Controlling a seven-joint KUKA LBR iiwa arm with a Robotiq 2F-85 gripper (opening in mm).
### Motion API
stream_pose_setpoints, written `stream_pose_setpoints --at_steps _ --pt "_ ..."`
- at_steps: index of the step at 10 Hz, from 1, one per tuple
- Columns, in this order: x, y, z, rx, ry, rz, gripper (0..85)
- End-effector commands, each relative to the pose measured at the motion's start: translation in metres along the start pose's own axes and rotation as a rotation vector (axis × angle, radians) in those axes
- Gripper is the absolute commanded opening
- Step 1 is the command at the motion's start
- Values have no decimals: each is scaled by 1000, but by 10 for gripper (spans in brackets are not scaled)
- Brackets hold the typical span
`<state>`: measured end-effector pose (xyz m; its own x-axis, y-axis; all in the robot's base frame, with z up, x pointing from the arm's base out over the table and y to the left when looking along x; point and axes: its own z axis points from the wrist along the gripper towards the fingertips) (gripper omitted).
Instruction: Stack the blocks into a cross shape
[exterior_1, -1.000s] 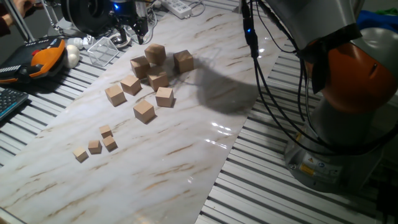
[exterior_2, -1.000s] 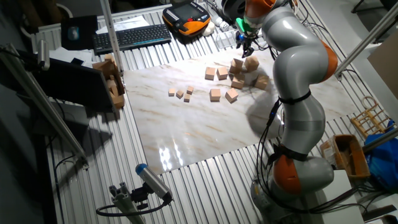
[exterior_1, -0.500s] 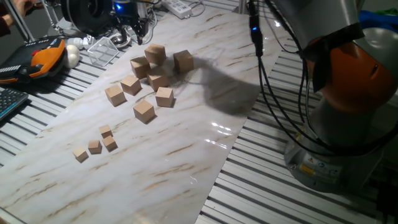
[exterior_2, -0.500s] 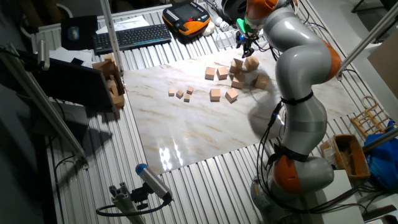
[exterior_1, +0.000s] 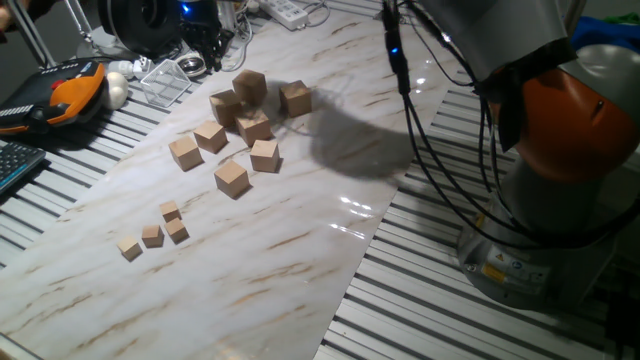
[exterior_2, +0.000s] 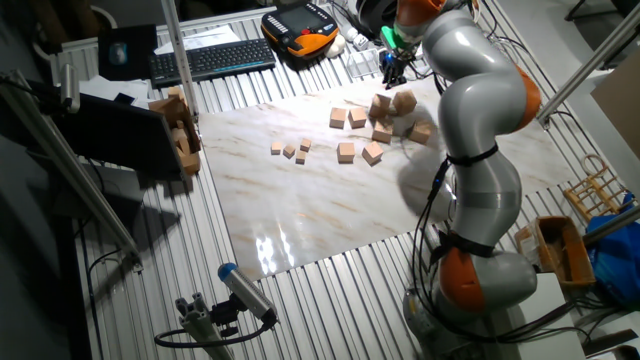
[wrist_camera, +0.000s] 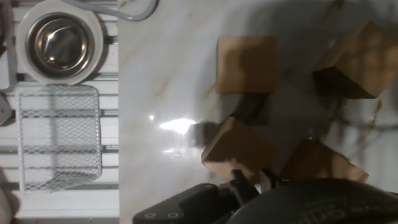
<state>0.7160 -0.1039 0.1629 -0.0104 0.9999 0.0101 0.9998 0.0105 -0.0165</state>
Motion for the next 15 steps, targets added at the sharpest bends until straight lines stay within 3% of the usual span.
stream_pose_setpoints --at_steps 1,4,6,7,9,11,12,13,14,15 --pt "0 0 0 9 -10 -1 0" --pt "0 2 1 -4 -21 -1 0" --pt "-4 8 14 0 -30 4 0" --pt "-7 9 21 -20 -24 4 0" --pt "-10 9 30 -47 -32 68 340" --pt "-9 8 33 -51 -31 145 680" --pt "-8 7 34 -74 -20 152 680" --pt "-9 6 34 -73 -15 132 680" --pt "-8 6 35 -65 -9 129 680" --pt "-8 6 35 -38 -11 148 680"
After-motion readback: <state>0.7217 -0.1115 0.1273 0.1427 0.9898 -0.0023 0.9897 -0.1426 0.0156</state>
